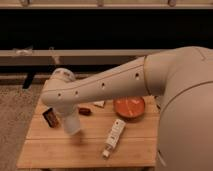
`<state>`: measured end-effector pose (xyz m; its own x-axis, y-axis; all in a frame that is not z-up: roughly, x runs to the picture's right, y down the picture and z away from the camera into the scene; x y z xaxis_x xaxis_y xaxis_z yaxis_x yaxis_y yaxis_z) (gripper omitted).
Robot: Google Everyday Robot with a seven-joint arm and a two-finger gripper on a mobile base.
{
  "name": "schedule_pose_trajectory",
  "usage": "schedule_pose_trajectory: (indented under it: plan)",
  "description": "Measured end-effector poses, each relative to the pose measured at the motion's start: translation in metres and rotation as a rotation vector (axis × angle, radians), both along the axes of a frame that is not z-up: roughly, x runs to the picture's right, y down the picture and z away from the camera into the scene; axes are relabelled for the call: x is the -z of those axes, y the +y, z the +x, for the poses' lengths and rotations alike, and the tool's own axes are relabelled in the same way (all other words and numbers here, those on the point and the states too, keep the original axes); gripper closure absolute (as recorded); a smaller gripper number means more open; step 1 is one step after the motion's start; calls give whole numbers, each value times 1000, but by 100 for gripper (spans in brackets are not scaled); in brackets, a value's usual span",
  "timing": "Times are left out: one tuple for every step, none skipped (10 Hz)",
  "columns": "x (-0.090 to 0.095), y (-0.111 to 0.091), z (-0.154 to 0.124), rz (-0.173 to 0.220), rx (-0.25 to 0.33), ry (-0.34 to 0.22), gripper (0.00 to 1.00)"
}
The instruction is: Place the ceramic cup over the eraser
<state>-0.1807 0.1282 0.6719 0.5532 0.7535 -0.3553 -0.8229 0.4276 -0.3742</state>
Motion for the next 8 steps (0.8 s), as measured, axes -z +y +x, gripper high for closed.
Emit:
schedule_pose_trajectory:
  plan:
    - [-3,0,-1,0,2,2,100]
    - [-6,0,-5,1,2,2,100]
    - [-7,0,-6,3,1,2,100]
    - [-10,0,-7,6,1,3,100]
    - [-13,0,-9,9,1,4,100]
    - [-17,2,-7,9,-5,6,100]
    - [-23,4,-5,13,-16,3,100]
    - [-38,9,1,19,-40,10,100]
